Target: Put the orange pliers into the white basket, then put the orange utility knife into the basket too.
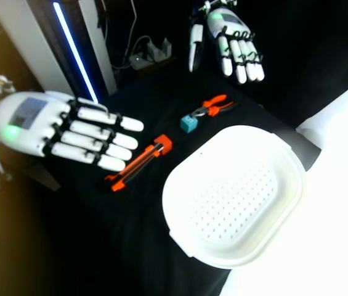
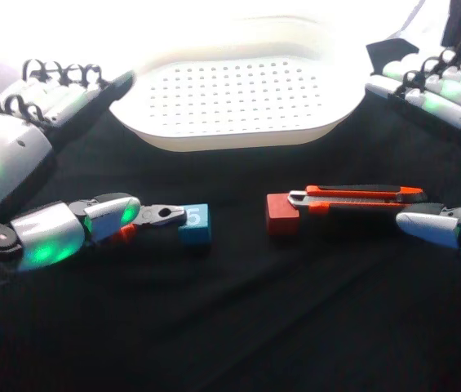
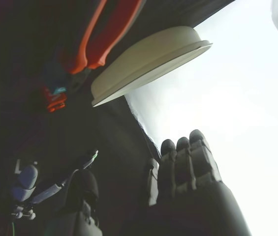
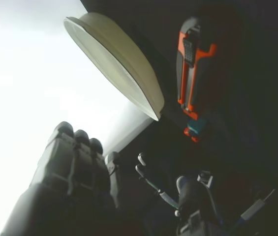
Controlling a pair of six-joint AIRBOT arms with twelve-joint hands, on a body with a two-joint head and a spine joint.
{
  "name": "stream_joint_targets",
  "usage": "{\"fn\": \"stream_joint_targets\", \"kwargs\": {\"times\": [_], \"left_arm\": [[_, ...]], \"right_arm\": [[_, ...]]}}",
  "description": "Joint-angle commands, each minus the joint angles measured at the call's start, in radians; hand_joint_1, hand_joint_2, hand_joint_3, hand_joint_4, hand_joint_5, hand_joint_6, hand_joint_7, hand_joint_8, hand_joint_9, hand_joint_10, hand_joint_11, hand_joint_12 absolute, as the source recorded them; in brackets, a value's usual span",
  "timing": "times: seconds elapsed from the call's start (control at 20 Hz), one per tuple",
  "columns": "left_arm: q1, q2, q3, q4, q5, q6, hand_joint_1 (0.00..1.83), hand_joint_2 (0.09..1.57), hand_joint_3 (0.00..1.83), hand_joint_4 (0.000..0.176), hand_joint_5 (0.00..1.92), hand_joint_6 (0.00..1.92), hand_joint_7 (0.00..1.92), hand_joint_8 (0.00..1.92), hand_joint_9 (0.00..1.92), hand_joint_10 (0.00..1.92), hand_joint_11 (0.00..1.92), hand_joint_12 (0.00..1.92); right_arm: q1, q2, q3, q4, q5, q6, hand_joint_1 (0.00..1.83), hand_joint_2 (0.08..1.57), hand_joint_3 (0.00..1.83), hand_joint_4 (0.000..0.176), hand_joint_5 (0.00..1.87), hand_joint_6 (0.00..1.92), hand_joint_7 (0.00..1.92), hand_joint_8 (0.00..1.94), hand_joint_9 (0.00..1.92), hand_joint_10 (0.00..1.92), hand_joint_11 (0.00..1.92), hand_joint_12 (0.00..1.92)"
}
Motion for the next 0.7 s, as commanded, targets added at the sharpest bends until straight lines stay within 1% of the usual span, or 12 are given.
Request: {"fn": "stream_joint_targets", "kwargs": {"times": [0.0, 0.05, 0.15, 0.2, 0.25, 0.35, 0.4, 0.45, 0.5, 0.55, 0.6, 0.65], "left_arm": [[-0.002, -0.017, 0.009, 0.011, -0.054, -0.005, 0.47, 1.23, 0.0, 0.015, 0.17, 0.01, 0.21, 0.01, 0.14, 0.11, 0.0, 0.5], [0.002, -0.033, 0.015, -0.005, -0.039, -0.007, 0.51, 1.21, 0.0, 0.017, 0.2, 0.02, 0.24, 0.01, 0.17, 0.12, 0.0, 0.78], [0.009, -0.06, 0.024, -0.032, -0.01, -0.007, 0.58, 1.18, 0.0, 0.016, 0.26, 0.02, 0.29, 0.02, 0.22, 0.16, 0.0, 1.16], [0.014, -0.067, 0.026, -0.041, -0.001, -0.007, 0.6, 1.18, 0.0, 0.006, 0.28, 0.01, 0.31, 0.01, 0.19, 0.28, 0.0, 1.21], [0.019, -0.084, 0.037, -0.066, 0.02, -0.007, 0.65, 1.18, 0.0, 0.024, 0.3, 0.01, 0.31, 0.0, 0.15, 0.34, 0.0, 1.09], [0.019, -0.113, 0.063, -0.104, 0.057, -0.006, 0.68, 1.18, 0.0, 0.04, 0.31, 0.01, 0.31, 0.0, 0.08, 0.47, 0.0, 1.1], [0.019, -0.129, 0.079, -0.119, 0.08, -0.006, 0.72, 1.18, 0.0, 0.032, 0.33, 0.01, 0.32, 0.01, 0.08, 0.48, 0.0, 1.1], [0.018, -0.142, 0.092, -0.13, 0.097, -0.005, 0.78, 1.21, 0.0, 0.0, 0.43, 0.05, 0.41, 0.04, 0.11, 0.64, 0.0, 1.23], [0.013, -0.152, 0.102, -0.146, 0.112, 0.003, 0.83, 1.23, 0.0, 0.0, 0.51, 0.11, 0.48, 0.08, 0.12, 0.83, 0.0, 1.35], [0.012, -0.157, 0.107, -0.151, 0.118, 0.003, 0.99, 1.35, 0.0, 0.026, 0.53, 1.33, 0.52, 1.34, 0.18, 1.39, 0.02, 1.75], [0.01, -0.161, 0.113, -0.157, 0.124, 0.003, 0.98, 1.42, 0.0, 0.036, 0.47, 1.7, 0.47, 1.71, 0.2, 1.75, 0.16, 1.89], [0.006, -0.166, 0.119, -0.165, 0.13, 0.005, 1.0, 1.42, 0.0, 0.017, 0.45, 1.75, 0.51, 1.81, 0.5, 1.89, 0.56, 1.91]], "right_arm": [[0.007, -0.003, 0.004, 0.004, 0.124, 0.0, 0.5, 1.19, 0.03, 0.0, 0.0, 0.0, 0.0, 0.0, 0.0, 0.0, 0.0, 0.0], [0.007, -0.004, 0.005, 0.006, 0.124, 0.0, 0.47, 1.2, 0.03, 0.0, 0.0, 0.0, 0.0, 0.0, 0.0, 0.0, 0.0, 0.0], [0.007, -0.004, 0.005, 0.006, 0.124, 0.0, 0.43, 1.21, 0.02, 0.0, 0.0, 0.0, 0.0, 0.0, 0.0, 0.0, 0.0, 0.0], [0.007, -0.004, 0.005, 0.006, 0.124, 0.0, 0.42, 1.21, 0.02, 0.0, 0.0, 0.0, 0.0, 0.0, 0.0, 0.0, 0.0, 0.0], [0.007, -0.005, 0.005, 0.008, 0.123, 0.0, 0.4, 1.22, 0.02, 0.0, 0.0, 0.0, 0.0, 0.0, 0.0, 0.0, 0.0, 0.0], [0.006, -0.006, 0.005, 0.01, 0.122, 0.0, 0.38, 1.23, 0.02, 0.0, 0.0, 0.0, 0.0, 0.0, 0.0, 0.0, 0.0, 0.0], [0.005, -0.007, 0.005, 0.011, 0.12, 0.0, 0.4, 1.23, 0.02, 0.0, 0.0, 0.0, 0.0, 0.0, 0.0, 0.0, 0.0, 0.0], [0.005, -0.008, 0.006, 0.012, 0.118, 0.0, 0.43, 1.23, 0.01, 0.0, 0.0, 0.0, 0.0, 0.0, 0.0, 0.0, 0.0, 0.0], [0.005, -0.008, 0.006, 0.012, 0.117, 0.0, 0.42, 1.23, 0.01, 0.0, 0.0, 0.0, 0.0, 0.0, 0.0, 0.0, 0.0, 0.0], [0.005, -0.008, 0.006, 0.012, 0.117, 0.0, 0.4, 1.24, 0.01, 0.0, 0.0, 0.0, 0.0, 0.0, 0.0, 0.0, 0.01, 0.0], [0.005, -0.008, 0.006, 0.013, 0.117, 0.0, 0.42, 1.24, 0.01, 0.0, 0.0, 0.0, 0.0, 0.0, 0.0, 0.0, 0.01, 0.01], [0.005, -0.008, 0.007, 0.014, 0.117, 0.0, 0.43, 1.24, 0.01, 0.0, 0.0, 0.0, 0.0, 0.0, 0.0, 0.0, 0.0, 0.0]]}}
